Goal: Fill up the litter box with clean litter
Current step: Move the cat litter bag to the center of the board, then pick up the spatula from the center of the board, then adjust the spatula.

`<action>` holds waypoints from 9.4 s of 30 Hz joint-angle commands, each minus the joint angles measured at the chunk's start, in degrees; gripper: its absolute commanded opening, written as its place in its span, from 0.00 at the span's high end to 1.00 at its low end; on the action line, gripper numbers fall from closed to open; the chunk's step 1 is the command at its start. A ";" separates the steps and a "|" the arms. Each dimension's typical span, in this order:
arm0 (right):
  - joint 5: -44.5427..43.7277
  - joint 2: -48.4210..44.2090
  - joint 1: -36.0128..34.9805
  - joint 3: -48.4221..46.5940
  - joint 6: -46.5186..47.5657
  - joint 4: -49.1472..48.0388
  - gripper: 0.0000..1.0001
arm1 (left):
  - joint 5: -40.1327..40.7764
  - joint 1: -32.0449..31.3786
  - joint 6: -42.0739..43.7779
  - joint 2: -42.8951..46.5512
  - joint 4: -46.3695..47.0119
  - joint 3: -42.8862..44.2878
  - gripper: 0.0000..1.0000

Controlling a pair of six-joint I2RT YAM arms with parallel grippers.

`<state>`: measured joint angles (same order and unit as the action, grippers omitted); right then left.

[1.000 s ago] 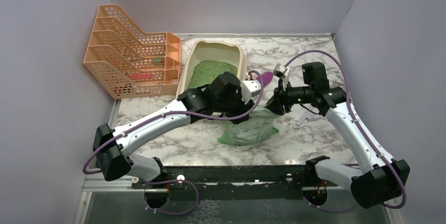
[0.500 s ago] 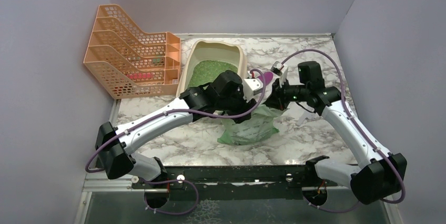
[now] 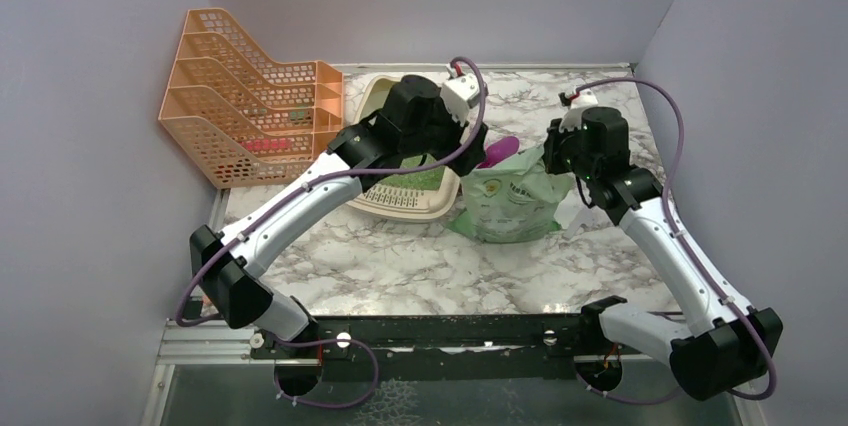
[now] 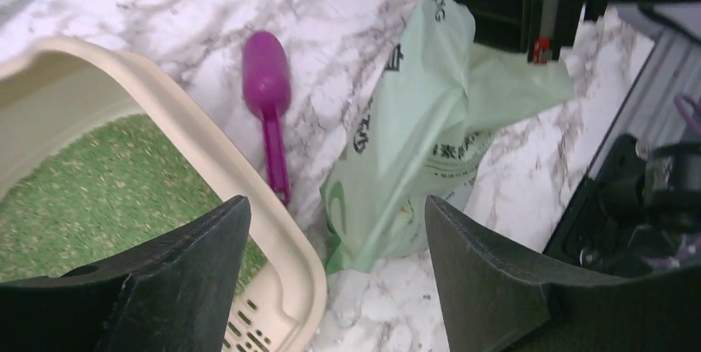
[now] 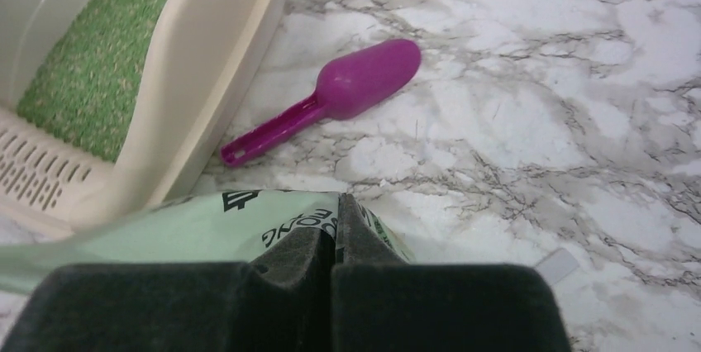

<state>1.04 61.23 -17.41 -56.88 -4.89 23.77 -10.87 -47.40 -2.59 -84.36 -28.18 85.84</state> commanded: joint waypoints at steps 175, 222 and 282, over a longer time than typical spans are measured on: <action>47.77 14.62 -6.69 2.43 -44.73 -74.13 0.32 | -31.35 17.25 -65.13 -5.05 86.44 -15.98 1.00; 4.91 -0.18 -7.57 -13.34 39.55 9.36 0.99 | -17.33 21.01 -8.04 0.23 2.08 14.80 0.01; 11.26 0.91 2.27 -15.74 -2.61 -4.04 0.18 | -20.62 21.23 -23.93 -0.02 18.31 2.97 1.00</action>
<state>2.02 59.59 -21.21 -69.34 9.78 17.91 -26.11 -27.11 -19.00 -89.82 -21.61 92.58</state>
